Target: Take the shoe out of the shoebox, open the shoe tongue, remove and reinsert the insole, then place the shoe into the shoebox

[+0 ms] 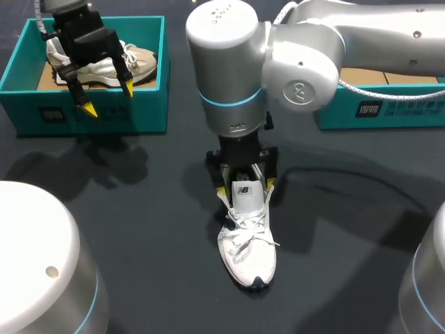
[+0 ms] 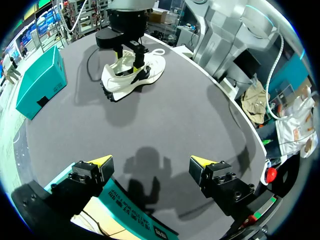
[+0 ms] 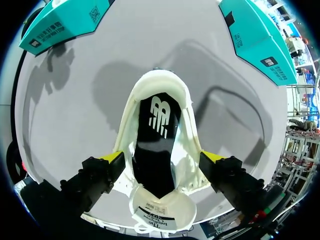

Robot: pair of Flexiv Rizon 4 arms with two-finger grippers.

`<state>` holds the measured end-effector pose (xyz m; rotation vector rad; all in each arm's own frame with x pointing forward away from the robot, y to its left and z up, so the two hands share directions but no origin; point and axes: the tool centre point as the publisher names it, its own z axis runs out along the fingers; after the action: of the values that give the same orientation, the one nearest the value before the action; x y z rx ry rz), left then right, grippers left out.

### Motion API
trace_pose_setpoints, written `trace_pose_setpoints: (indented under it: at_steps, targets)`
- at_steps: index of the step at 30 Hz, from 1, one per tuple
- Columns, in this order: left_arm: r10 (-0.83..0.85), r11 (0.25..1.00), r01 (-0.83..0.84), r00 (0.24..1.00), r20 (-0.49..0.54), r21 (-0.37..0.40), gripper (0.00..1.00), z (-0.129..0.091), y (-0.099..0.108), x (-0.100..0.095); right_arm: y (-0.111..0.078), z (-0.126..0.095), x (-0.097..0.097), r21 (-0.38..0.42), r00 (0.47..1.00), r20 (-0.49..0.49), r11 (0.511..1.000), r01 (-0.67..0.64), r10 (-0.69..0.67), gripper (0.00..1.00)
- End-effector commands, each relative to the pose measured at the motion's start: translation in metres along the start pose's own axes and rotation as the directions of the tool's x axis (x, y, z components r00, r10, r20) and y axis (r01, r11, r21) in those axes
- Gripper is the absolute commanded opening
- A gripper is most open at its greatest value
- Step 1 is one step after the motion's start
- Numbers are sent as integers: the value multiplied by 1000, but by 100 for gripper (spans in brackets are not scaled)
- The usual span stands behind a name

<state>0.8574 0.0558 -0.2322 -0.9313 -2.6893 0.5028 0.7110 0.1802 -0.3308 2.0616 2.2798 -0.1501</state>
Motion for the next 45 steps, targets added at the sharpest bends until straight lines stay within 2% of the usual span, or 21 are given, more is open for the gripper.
trace_pose_setpoints:
  at_steps: [1, 8, 13, 17, 35, 45]
  targets:
    - [0, 1000, 0, 1000, -1, -1, 100, 0, 0, 0, -3, 0, 1, -4, 1000, -1, 1000, -2, 2, 100]
    - [0, 1000, 0, 1000, -1, -1, 100, 0, 0, 0, -2, 0, 2, -8, 1000, -4, 1000, -14, 14, 98]
    - [0, 1000, 0, 1000, -1, -1, 100, 0, 0, 0, -2, 0, 1, -8, 1000, -7, 1000, -19, 19, 80]
    - [0, 1000, 0, 1000, -1, -1, 100, 0, 0, 0, -3, 0, 1, -4, 1000, -11, 1000, -23, 23, 73]
    - [0, 1000, 0, 1000, -1, -1, 100, 0, 0, 0, -15, -5, 1, -4, 999, -11, 999, -47, 47, 83]
    - [0, 1000, 0, 1000, -1, -1, 100, 0, 0, 0, -24, -5, 0, -9, 998, -21, 998, -56, 56, 83]
